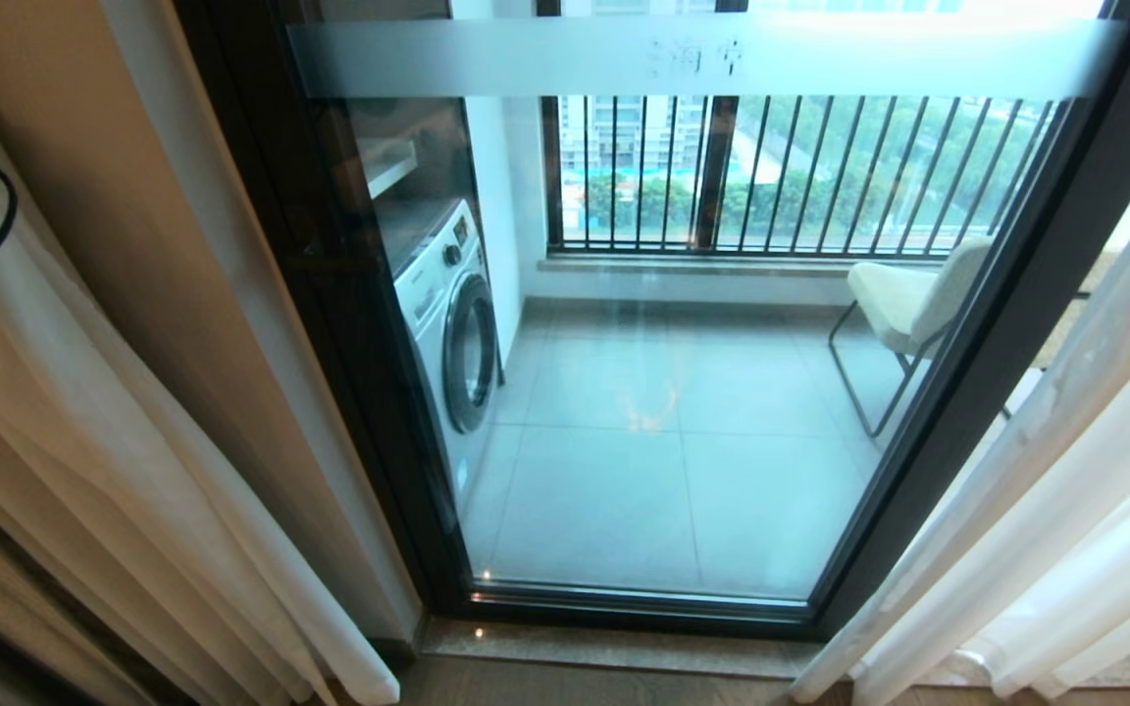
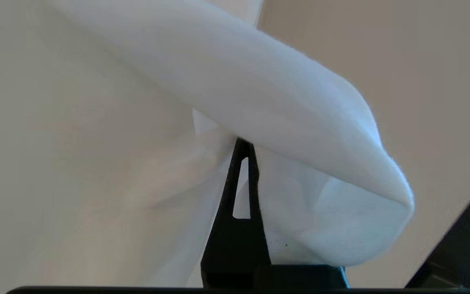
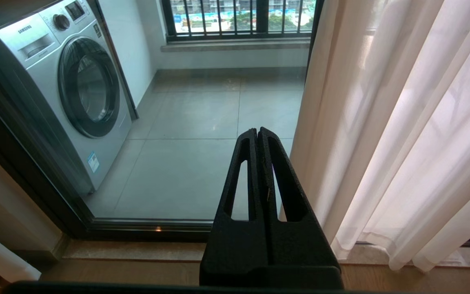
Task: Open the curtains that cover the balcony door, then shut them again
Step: Pull the inner curtains open on both sides
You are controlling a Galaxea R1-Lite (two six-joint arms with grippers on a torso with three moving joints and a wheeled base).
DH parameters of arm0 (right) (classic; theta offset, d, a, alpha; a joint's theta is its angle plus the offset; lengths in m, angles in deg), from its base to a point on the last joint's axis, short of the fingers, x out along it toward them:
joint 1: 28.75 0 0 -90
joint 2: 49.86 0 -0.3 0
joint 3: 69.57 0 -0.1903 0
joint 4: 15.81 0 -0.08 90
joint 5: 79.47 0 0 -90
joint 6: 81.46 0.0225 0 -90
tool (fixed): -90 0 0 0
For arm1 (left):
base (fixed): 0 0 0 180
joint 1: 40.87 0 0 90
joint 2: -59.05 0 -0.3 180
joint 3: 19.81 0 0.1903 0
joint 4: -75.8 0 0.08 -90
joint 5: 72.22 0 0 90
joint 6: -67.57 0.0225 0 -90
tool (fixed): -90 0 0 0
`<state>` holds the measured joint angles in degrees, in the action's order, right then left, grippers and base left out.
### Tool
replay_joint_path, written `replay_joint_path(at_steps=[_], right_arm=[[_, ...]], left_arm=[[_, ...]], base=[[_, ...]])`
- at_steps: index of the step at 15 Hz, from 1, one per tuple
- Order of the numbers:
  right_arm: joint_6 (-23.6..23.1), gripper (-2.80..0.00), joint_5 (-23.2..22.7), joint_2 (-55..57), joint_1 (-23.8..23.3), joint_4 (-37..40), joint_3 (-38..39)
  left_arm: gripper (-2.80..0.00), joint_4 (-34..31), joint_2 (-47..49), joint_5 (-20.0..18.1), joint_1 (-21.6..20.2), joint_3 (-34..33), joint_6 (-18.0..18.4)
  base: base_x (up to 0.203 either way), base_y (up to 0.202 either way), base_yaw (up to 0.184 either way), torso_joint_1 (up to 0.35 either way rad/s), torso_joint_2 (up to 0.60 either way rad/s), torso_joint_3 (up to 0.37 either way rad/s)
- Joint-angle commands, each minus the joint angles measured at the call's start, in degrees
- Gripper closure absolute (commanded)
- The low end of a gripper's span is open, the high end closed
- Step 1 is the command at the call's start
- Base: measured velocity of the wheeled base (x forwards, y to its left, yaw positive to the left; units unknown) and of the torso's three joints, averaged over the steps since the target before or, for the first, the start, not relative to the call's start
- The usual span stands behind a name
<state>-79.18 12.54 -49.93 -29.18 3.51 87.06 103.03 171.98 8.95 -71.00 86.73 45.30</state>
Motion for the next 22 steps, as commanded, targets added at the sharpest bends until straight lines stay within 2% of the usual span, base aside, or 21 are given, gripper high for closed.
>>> replay_joint_path(at_steps=[1,22], right_arm=[[0.01,0.00,0.01,0.07,0.00,-0.08,0.00],[0.01,0.00,0.01,0.07,0.00,-0.08,0.00]], left_arm=[[0.00,1.87,0.02,-0.04,-0.02,-0.21,-0.15],[0.00,2.32,-1.23,0.05,0.24,-1.48,-0.05]], base=[[0.000,0.000,0.000,0.000,0.00,0.000],[0.000,0.000,0.000,0.000,0.00,0.000]])
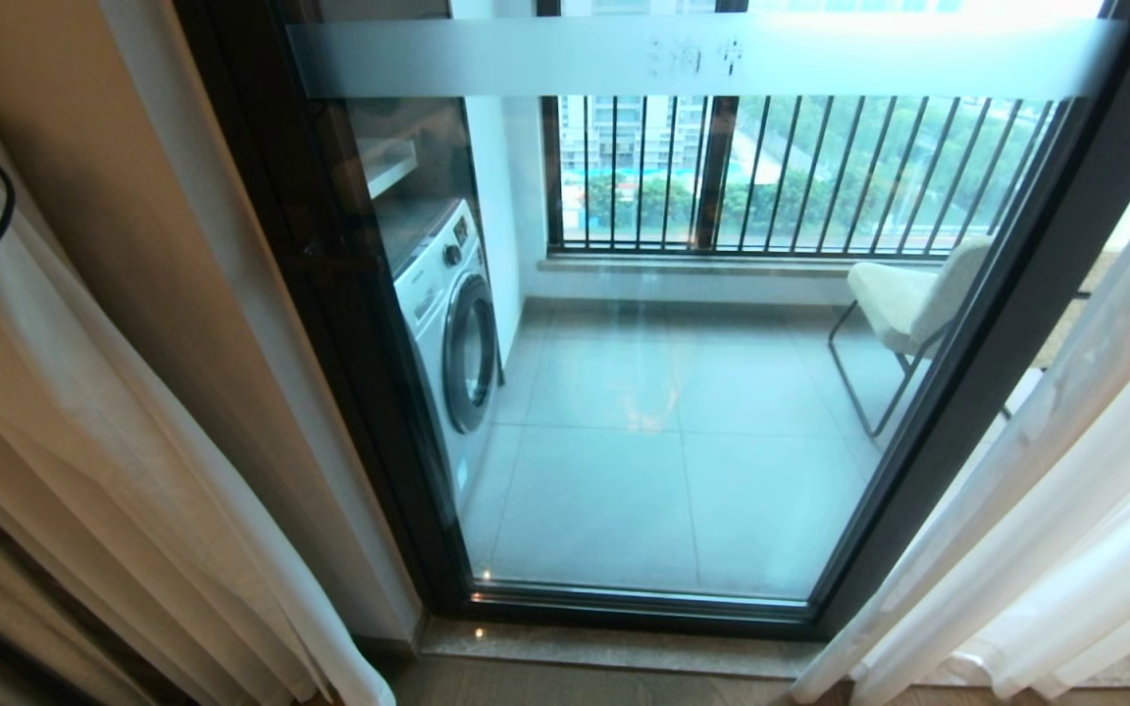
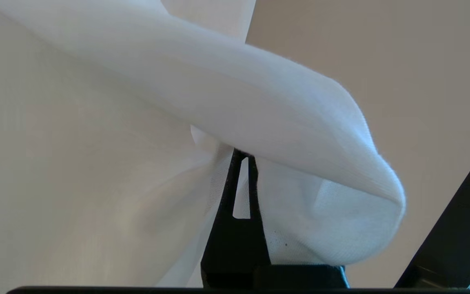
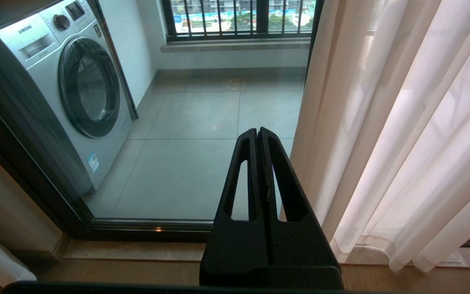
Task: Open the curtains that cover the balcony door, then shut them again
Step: Pull the inner curtains open on both sides
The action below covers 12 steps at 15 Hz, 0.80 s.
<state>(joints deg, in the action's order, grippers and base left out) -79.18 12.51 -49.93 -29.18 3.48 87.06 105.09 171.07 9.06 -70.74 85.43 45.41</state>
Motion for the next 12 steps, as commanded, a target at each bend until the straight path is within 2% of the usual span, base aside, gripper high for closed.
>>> replay_joint_path(at_steps=[1,4,5,12], right_arm=[[0.01,0.00,0.05,0.07,0.00,-0.06,0.00],[0.01,0.00,0.05,0.07,0.00,-0.06,0.00],[0.01,0.00,-0.01,0.07,0.00,-0.06,0.00],[0.01,0.00,0.05,0.07,0.00,-0.06,0.00]], left_arm=[[0.00,0.25,-0.72,-0.14,0.04,-0.80,-0.24],[0.00,0.33,-0.82,-0.08,0.16,-1.72,-0.16],[-2.80,0.33,-0.75,-0.06,0.16,-1.81,-0.07],[-2.80,0.41,-0.84,-0.15,0.07,-2.08,0.10]], base=[[0.000,0.000,0.000,0.000,0.00,0.000],[0.000,0.000,0.000,0.000,0.00,0.000],[0.000,0.000,0.000,0.000,0.00,0.000],[0.000,0.000,0.000,0.000,0.00,0.000]])
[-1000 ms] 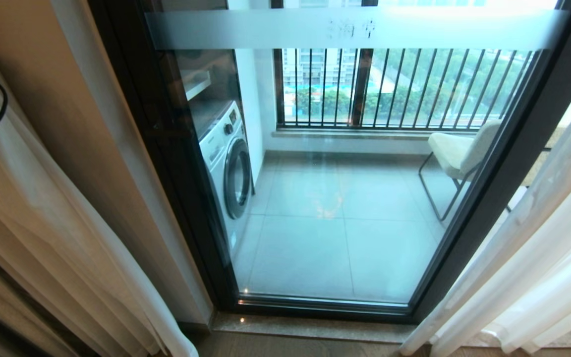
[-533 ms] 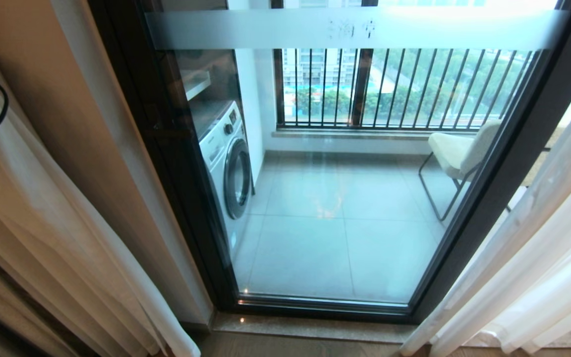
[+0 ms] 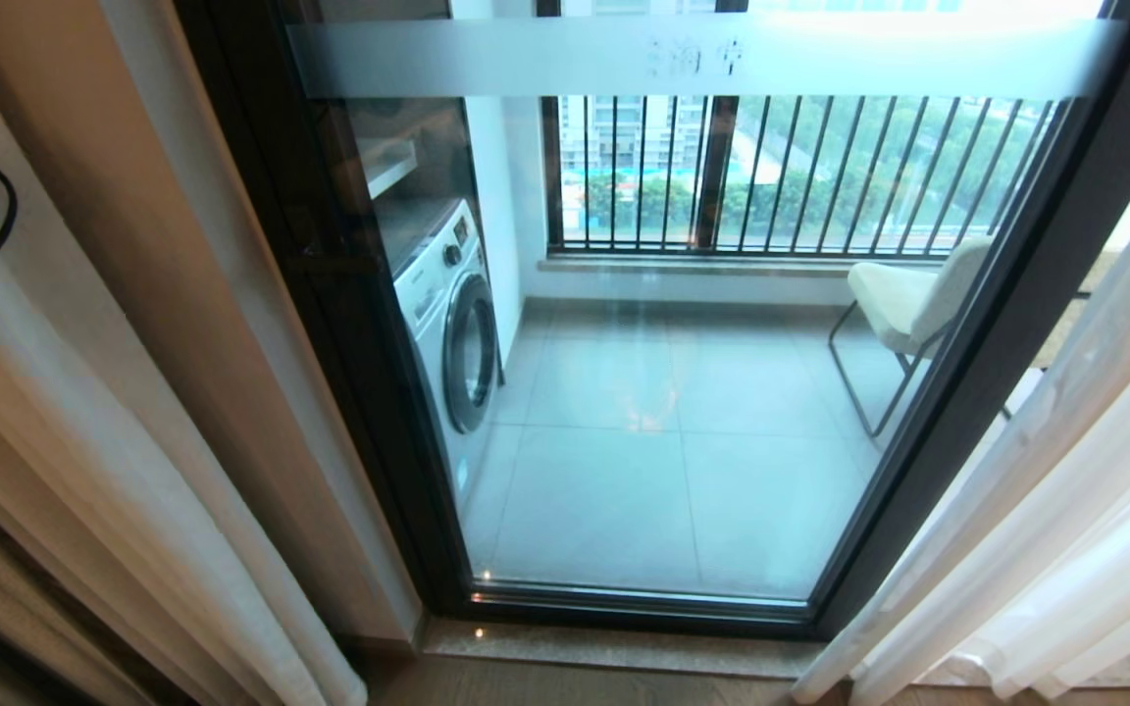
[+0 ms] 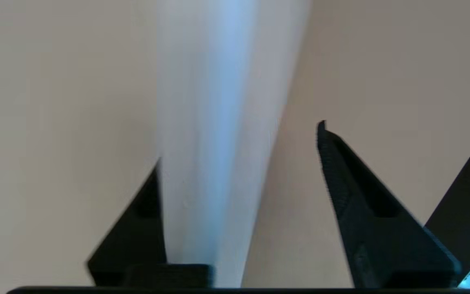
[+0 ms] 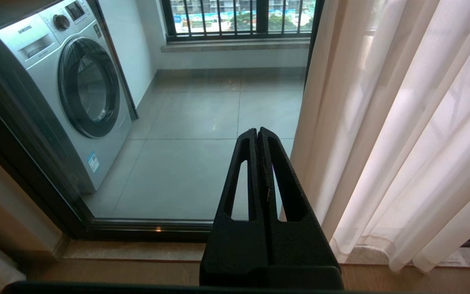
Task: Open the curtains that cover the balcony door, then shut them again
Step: Pull the inner curtains open on both sides
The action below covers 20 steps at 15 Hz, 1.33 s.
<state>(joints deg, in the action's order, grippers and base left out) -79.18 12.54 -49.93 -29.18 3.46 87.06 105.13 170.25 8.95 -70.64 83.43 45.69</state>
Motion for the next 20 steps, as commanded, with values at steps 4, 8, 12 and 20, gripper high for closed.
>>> replay_joint_path(at_steps=[4,8,12,20], right_arm=[[0.01,0.00,0.01,0.07,0.00,-0.03,0.00],[0.01,0.00,0.01,0.07,0.00,-0.03,0.00],[0.01,0.00,0.01,0.07,0.00,-0.03,0.00],[0.01,0.00,0.01,0.07,0.00,-0.03,0.00]], left_arm=[[-2.80,0.30,-0.02,0.05,-0.03,-0.07,-0.18],[-2.80,0.39,-0.46,0.05,-0.03,-0.35,-0.09],[-2.80,3.09,-2.49,-0.11,0.10,-5.88,-0.11],[-2.80,6.91,-13.02,-0.57,1.10,-20.57,-0.27]], base=[[0.000,0.000,0.000,0.000,0.00,0.000],[0.000,0.000,0.000,0.000,0.00,0.000],[0.000,0.000,0.000,0.000,0.00,0.000],[0.000,0.000,0.000,0.000,0.00,0.000]])
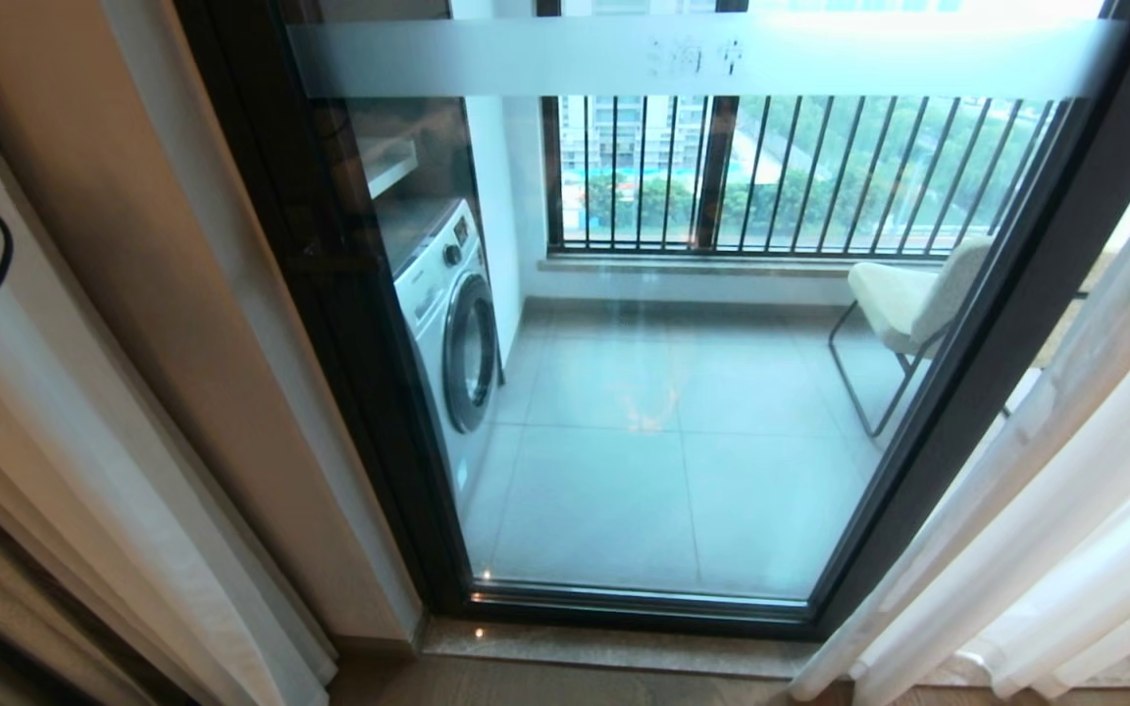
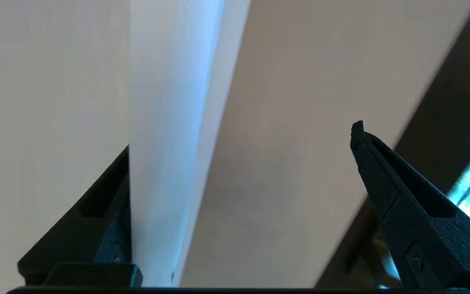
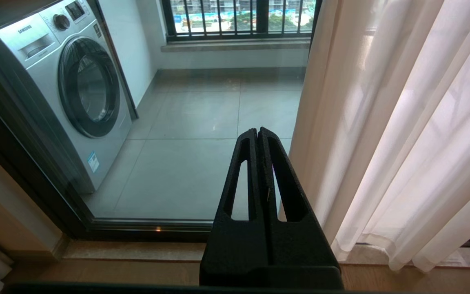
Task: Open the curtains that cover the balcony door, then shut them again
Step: Pull the inner curtains open on both sides
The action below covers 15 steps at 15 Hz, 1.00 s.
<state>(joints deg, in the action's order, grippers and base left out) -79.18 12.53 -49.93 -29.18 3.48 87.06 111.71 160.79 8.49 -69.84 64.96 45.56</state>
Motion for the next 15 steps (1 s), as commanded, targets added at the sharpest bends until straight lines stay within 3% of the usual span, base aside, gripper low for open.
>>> replay_joint_path(at_steps=[1,7,12,15], right_arm=[[0.01,0.00,0.02,0.07,0.00,-0.06,0.00],[0.01,0.00,0.00,0.07,0.00,-0.06,0.00],[0.01,0.00,0.02,0.07,0.00,-0.06,0.00],[0.01,0.00,-0.04,0.07,0.00,-0.06,0.00]], left_arm=[[-2.80,0.30,-5.36,-0.24,0.46,-4.04,-0.10],[-2.80,-0.09,-15.60,-0.46,0.34,-15.58,-0.05],[-2.80,-0.92,-18.41,0.41,-1.45,-17.81,0.13],[-2.80,-0.32,-18.84,1.89,-2.49,-19.64,4.20]], base=[[0.000,0.000,0.000,0.000,0.00,0.000],[0.000,0.000,0.000,0.000,0.00,0.000],[0.000,0.000,0.000,0.000,0.00,0.000],[0.000,0.000,0.000,0.000,0.00,0.000]])
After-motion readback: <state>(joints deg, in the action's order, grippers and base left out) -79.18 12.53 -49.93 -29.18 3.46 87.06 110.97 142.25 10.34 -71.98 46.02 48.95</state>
